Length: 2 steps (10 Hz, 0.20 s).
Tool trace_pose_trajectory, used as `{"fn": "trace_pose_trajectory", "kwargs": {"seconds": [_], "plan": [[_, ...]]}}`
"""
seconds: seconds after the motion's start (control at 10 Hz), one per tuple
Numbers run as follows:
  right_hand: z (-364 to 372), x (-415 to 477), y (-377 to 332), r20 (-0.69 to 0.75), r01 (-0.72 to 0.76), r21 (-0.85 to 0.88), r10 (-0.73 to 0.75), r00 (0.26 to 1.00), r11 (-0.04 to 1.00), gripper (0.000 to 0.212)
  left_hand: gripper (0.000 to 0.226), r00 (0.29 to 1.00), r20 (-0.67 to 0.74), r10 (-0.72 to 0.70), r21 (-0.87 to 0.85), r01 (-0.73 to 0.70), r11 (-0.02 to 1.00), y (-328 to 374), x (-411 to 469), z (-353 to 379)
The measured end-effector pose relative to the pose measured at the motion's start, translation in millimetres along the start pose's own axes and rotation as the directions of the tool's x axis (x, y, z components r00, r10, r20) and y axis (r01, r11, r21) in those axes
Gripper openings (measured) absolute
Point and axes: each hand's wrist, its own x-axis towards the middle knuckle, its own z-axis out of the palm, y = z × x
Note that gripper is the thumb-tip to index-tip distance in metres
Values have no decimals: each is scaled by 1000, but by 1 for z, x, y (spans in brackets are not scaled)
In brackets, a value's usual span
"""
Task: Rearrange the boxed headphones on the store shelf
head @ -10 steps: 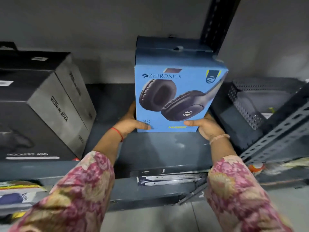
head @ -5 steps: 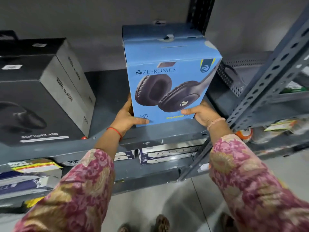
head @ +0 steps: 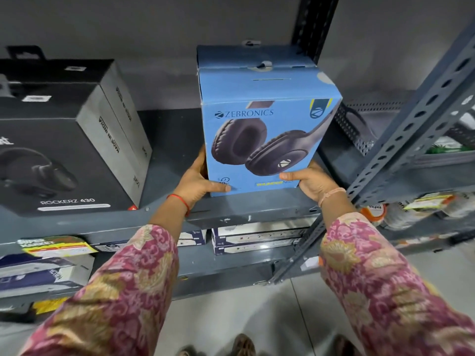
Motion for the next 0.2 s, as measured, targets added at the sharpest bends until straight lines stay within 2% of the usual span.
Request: {"fn": "trace_pose_trajectory", "kwargs": {"seconds": [0.1, 0.2], "plan": [[2, -3, 0, -75, 23, -49, -26, 997, 999, 111, 109, 999, 39, -23, 33, 22, 999, 2, 3, -7], [8, -19, 14, -217, 134, -138, -162, 963, 981, 132, 129, 995, 92, -24, -17, 26, 1000, 2, -3, -10]]}}
